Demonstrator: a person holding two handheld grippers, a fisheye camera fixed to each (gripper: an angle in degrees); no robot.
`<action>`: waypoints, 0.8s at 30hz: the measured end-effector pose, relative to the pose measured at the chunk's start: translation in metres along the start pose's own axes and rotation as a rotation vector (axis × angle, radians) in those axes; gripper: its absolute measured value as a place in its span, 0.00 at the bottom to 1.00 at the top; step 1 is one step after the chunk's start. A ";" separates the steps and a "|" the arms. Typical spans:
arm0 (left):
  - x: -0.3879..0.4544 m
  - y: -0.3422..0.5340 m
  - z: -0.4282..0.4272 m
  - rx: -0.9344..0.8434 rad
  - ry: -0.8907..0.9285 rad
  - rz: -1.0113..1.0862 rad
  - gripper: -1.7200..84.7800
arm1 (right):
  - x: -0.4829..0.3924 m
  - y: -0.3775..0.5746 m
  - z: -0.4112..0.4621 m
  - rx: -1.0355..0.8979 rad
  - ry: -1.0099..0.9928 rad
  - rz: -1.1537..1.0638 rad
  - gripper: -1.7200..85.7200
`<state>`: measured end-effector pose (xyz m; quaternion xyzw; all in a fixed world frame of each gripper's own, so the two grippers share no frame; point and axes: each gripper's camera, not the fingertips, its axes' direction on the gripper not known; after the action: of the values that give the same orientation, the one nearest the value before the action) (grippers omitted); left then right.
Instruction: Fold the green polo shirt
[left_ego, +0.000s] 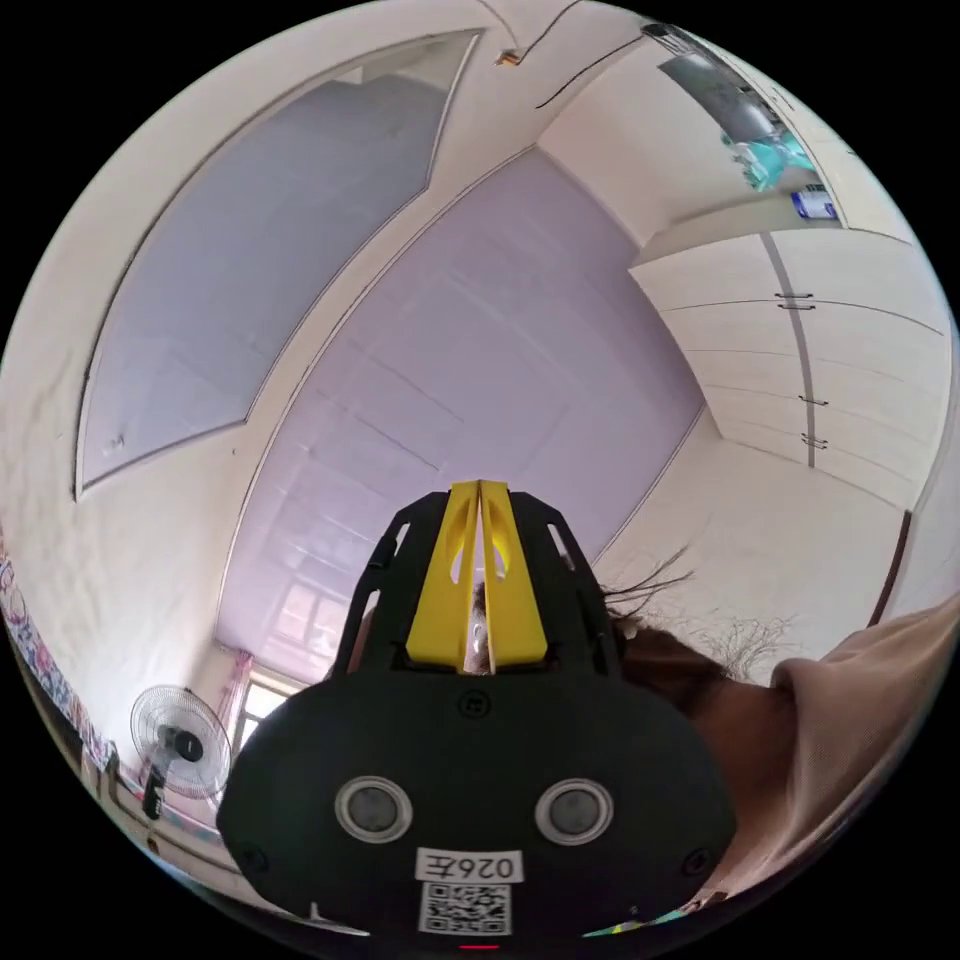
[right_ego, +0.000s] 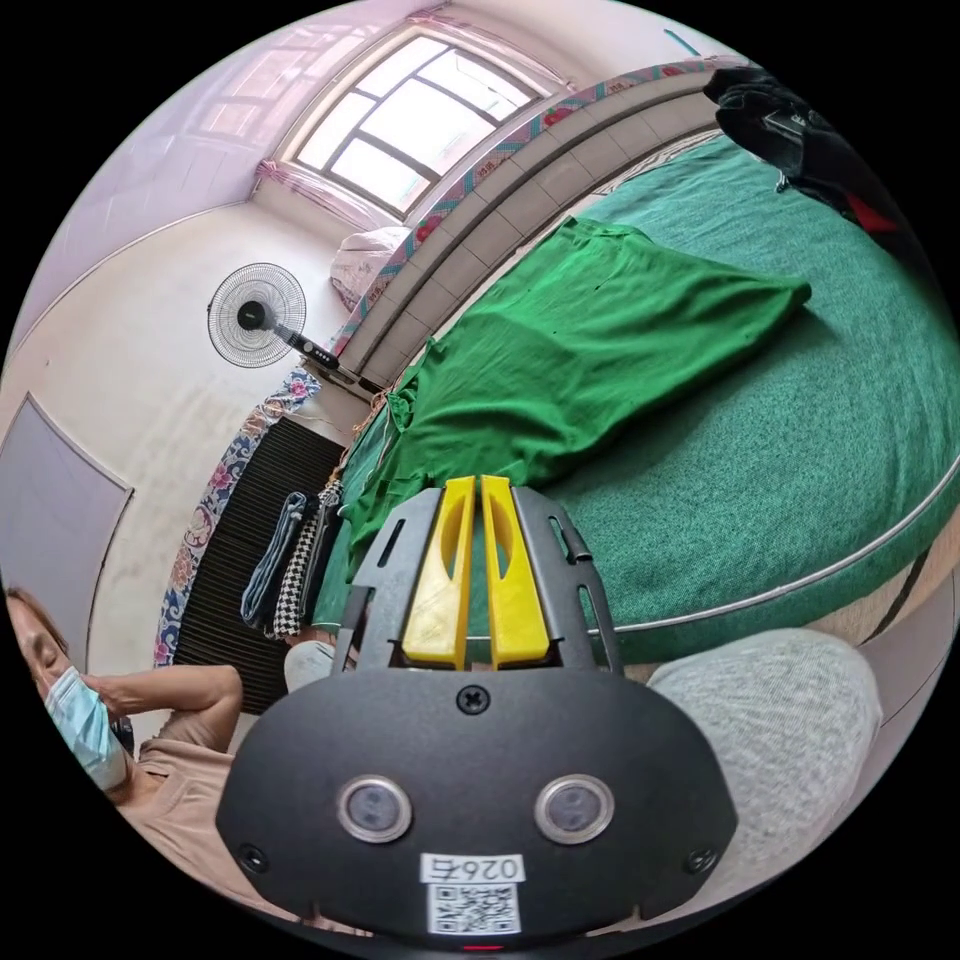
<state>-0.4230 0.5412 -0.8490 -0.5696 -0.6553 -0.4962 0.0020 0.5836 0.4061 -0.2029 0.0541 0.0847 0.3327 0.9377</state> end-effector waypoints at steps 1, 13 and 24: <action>0.015 -0.014 0.006 0.017 -0.030 0.036 0.01 | 0.001 0.000 -0.001 -0.001 -0.006 0.003 0.01; 0.112 -0.076 -0.002 0.117 -0.058 0.191 0.01 | -0.002 0.011 -0.032 0.022 -0.104 -0.026 0.01; 0.129 -0.065 -0.037 0.044 -0.080 0.260 0.01 | -0.024 0.041 -0.035 0.052 -0.135 -0.095 0.01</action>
<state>-0.5380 0.6228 -0.7992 -0.6688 -0.5860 -0.4544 0.0527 0.5330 0.4237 -0.2282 0.0964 0.0325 0.2813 0.9542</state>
